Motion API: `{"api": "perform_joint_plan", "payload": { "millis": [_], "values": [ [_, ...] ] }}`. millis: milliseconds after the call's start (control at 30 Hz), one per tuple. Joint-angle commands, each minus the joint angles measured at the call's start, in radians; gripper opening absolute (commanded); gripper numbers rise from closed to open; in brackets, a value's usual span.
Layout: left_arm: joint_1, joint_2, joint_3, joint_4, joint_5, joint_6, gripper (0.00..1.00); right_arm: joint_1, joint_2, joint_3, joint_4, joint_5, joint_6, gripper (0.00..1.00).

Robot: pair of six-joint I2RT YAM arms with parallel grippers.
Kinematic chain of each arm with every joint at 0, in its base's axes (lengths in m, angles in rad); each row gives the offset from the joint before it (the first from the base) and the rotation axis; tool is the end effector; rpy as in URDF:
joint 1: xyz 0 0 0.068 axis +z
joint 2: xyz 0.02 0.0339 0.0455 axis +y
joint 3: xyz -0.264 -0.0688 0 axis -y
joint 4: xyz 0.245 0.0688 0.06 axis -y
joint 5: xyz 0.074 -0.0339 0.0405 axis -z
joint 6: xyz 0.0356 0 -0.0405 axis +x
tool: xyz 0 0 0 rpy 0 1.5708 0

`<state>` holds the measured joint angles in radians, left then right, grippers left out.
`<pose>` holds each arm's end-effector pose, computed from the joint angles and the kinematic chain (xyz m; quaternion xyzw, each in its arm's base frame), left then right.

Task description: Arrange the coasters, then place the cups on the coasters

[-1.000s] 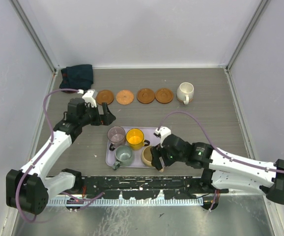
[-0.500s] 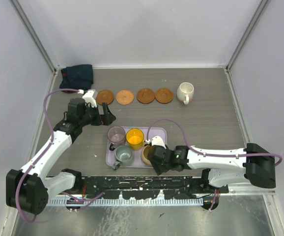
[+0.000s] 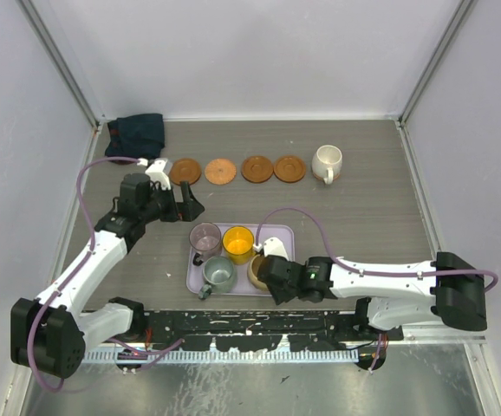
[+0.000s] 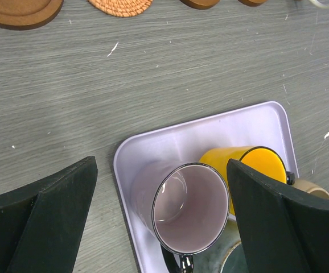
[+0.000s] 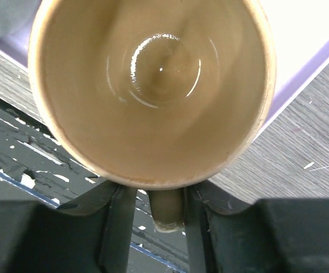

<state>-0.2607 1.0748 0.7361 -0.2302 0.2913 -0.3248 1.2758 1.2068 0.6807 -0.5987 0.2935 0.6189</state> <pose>0.2258 -0.0708 0.2626 0.0419 0.8696 -0.2590 0.4182 0.0723 0.2024 0.1916 -0.2806 0.9236 0.0944 0.2435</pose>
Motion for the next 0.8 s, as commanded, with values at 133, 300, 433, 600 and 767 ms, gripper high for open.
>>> {"api": "perform_joint_plan", "payload": {
  "millis": [133, 300, 433, 600, 767],
  "values": [
    [-0.003, -0.017, -0.003, 0.020, -0.001, 0.002, 0.98, 0.010, 0.032, 0.054, 0.053, 0.036, 0.003, 0.04],
    [-0.004, -0.014, -0.003, 0.021, 0.000, 0.003, 0.98, 0.068, 0.039, 0.112, -0.024, 0.171, 0.038, 0.01],
    [-0.004, -0.013, -0.003, 0.024, 0.003, 0.000, 0.98, 0.131, 0.030, 0.186, -0.157, 0.363, 0.119, 0.01],
    [-0.003, -0.016, -0.003, 0.026, 0.000, 0.003, 0.98, 0.158, 0.007, 0.257, -0.273, 0.566, 0.221, 0.01],
    [-0.004, -0.019, -0.004, 0.026, -0.002, 0.007, 0.98, 0.157, -0.067, 0.273, -0.282, 0.733, 0.235, 0.01]
  ]
}}
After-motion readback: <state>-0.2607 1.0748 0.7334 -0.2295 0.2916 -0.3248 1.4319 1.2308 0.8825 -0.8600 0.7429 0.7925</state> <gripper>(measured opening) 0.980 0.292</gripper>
